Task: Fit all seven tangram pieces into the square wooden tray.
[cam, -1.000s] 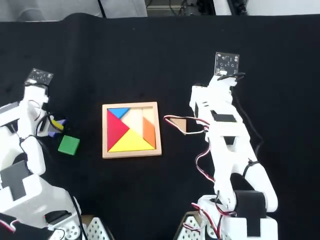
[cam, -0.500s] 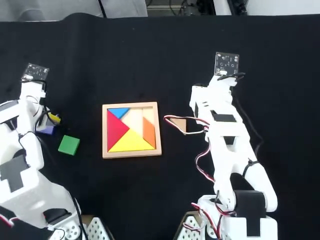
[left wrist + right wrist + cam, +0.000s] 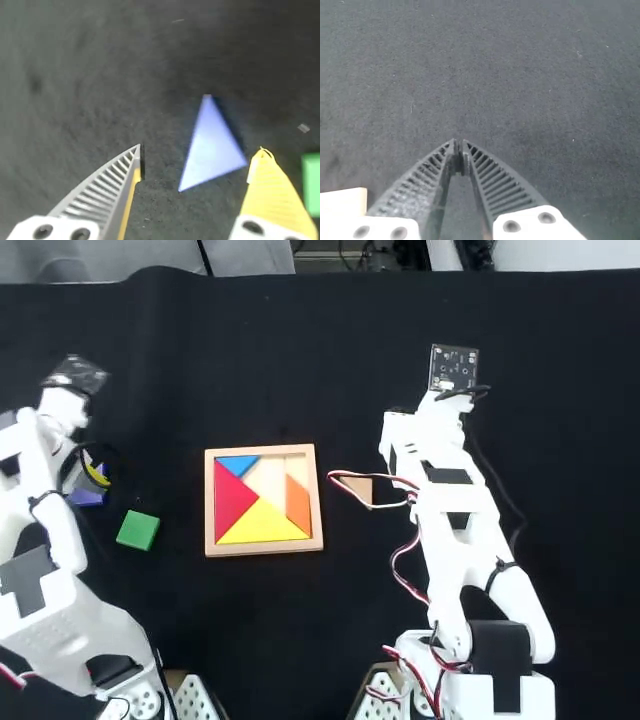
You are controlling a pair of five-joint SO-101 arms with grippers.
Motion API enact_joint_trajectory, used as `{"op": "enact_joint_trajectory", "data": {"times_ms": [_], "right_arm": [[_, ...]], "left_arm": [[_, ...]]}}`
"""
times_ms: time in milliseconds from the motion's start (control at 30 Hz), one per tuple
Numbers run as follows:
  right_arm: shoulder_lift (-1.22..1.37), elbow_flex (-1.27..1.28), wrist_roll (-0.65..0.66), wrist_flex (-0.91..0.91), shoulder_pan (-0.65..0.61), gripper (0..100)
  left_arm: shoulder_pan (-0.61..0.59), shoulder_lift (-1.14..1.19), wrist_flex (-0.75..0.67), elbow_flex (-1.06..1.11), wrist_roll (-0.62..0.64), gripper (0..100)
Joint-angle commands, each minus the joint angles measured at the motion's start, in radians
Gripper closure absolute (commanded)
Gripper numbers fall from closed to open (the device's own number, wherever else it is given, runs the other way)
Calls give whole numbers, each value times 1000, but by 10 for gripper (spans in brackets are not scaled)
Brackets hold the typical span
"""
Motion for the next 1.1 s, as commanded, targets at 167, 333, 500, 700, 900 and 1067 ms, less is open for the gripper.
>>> {"op": "enact_joint_trajectory", "data": {"times_ms": [167,333,500,700,900,1067], "right_arm": [[-45,-7,12,-17,-14,984],[-45,-7,12,-18,-14,984],[-45,-7,12,-18,-14,984],[-45,-7,12,-18,-14,984],[-45,-7,12,-18,-14,984],[-45,-7,12,-18,-14,984]], "left_arm": [[39,181,172,-272,-117,664],[22,288,321,-390,-227,665],[16,356,325,-464,-267,666],[18,419,325,-530,-275,666],[-2,463,327,-533,-304,667],[-4,471,325,-524,-226,668]]}}
